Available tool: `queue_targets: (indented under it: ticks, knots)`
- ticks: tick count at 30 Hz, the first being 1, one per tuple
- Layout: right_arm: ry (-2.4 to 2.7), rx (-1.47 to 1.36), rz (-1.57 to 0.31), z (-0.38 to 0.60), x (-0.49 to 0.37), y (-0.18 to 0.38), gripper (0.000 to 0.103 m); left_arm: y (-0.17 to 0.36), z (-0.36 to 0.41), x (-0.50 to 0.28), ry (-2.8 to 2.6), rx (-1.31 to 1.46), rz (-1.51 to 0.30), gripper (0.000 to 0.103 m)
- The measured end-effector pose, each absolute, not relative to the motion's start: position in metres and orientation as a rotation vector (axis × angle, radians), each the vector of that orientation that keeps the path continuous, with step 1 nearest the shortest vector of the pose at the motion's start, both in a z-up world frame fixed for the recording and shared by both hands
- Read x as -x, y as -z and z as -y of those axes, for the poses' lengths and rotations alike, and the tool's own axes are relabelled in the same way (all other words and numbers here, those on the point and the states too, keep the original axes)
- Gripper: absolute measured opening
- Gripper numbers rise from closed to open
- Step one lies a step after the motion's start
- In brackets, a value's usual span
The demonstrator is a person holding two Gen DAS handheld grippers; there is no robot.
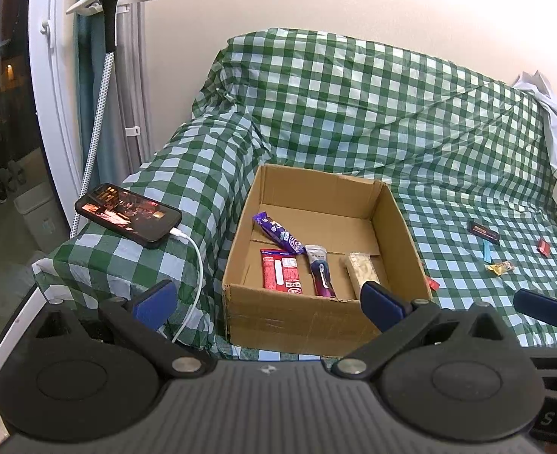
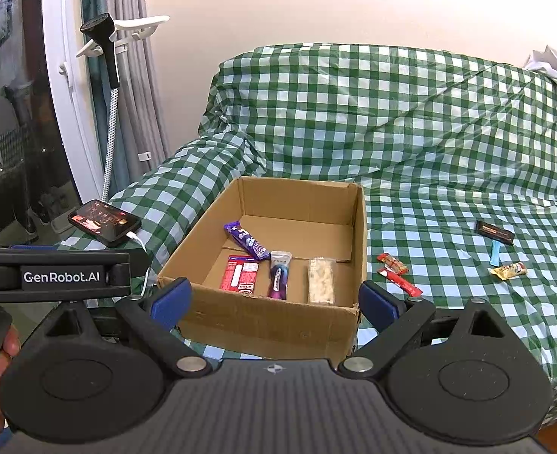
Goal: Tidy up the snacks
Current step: 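Lift both open tools away from the box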
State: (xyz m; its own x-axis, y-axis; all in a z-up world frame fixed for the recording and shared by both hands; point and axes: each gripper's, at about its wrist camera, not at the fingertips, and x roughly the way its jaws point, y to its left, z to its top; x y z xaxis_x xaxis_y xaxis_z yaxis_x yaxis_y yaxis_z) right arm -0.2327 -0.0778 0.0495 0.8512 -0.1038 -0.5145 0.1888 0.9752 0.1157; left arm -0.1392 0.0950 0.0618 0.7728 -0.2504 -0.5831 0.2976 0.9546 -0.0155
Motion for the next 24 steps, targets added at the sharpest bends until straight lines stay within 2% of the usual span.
queue_targets:
  ticks: [24]
  knots:
    - [0.156, -0.235, -0.558, 0.093, 0.226, -0.034, 0.095, -0.054, -0.083, 0.122, 0.289, -0.135, -0.652, 0.103]
